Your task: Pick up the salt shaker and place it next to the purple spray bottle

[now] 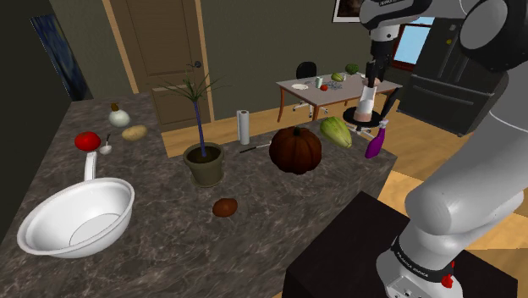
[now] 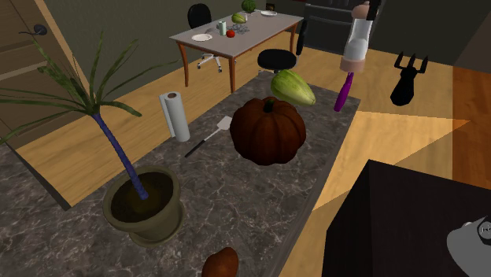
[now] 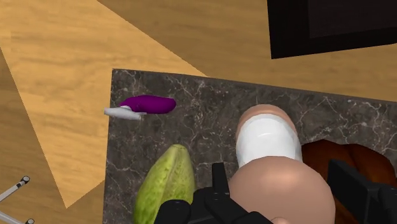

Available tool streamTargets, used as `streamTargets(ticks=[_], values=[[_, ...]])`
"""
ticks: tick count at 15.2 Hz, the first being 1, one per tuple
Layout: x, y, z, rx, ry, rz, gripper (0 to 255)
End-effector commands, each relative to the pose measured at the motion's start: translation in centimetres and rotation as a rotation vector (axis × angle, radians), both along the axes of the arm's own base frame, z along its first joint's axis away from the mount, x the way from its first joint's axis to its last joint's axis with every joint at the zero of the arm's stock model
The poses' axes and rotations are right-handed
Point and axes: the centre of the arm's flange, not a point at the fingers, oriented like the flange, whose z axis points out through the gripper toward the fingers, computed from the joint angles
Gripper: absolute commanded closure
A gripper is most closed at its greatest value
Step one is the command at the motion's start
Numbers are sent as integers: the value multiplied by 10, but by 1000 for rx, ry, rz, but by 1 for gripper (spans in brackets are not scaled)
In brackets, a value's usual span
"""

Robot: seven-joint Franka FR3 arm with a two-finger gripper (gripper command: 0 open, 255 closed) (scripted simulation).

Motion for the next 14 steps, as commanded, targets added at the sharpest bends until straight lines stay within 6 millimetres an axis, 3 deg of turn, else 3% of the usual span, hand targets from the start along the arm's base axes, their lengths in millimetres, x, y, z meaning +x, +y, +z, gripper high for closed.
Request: streamTargets(ticks=[1, 6, 14], values=[[-9, -25, 0, -1, 0, 2, 255], [-33, -80, 0, -1, 0, 2, 255], [-33, -80, -42, -1, 0, 2, 255]])
